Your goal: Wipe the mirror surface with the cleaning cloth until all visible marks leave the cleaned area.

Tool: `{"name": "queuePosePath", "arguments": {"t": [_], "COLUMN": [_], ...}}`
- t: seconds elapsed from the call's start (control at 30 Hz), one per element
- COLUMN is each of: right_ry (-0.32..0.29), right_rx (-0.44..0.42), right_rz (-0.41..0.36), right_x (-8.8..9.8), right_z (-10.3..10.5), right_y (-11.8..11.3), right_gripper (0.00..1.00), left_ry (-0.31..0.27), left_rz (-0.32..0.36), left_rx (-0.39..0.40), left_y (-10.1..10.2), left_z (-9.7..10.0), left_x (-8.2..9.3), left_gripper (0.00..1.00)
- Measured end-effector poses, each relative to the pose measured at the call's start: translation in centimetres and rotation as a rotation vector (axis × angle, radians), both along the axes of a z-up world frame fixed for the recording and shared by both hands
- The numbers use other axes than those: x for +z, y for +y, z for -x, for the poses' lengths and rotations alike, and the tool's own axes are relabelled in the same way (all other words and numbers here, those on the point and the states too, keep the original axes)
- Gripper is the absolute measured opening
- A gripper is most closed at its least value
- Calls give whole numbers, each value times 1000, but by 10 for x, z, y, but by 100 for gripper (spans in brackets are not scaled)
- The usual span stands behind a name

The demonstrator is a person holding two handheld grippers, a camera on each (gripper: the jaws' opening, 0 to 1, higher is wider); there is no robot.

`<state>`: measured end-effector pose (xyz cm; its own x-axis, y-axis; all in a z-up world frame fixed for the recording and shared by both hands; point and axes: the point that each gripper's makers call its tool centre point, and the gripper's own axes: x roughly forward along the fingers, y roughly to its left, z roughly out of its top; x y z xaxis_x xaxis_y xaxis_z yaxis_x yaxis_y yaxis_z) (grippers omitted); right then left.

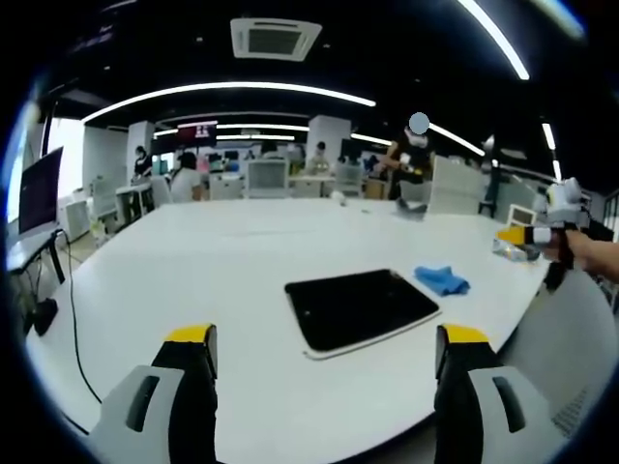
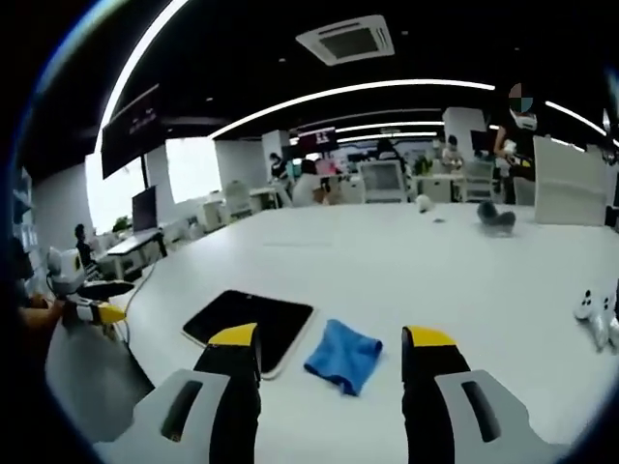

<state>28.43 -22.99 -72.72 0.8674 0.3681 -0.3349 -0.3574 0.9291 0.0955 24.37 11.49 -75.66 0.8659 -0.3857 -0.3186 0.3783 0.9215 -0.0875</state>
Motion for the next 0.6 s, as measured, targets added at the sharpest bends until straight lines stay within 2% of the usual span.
{"name": "queuePosePath", "arguments": {"t": [0.07, 0.13, 0.27, 0.6], "right_ry": [21, 13, 19, 117], "right_rx": [20, 40, 52, 127], "right_rz": [-10, -34, 12, 79], "right_x": [0, 4, 2, -25], "right_z": [-7, -13, -25, -42], "right_y": [2, 5, 7, 19], "right_gripper": [52, 47, 45, 37], "left_ry": [0, 1, 4, 3], "left_rz": [-2, -2, -2, -2], "left_rx": [2, 3, 3, 16], "left_y": [0, 1, 1, 3], "left_z": [0, 0, 0, -1], "left_x": [0, -1, -1, -1], "left_gripper": [94, 94, 94, 96]}}
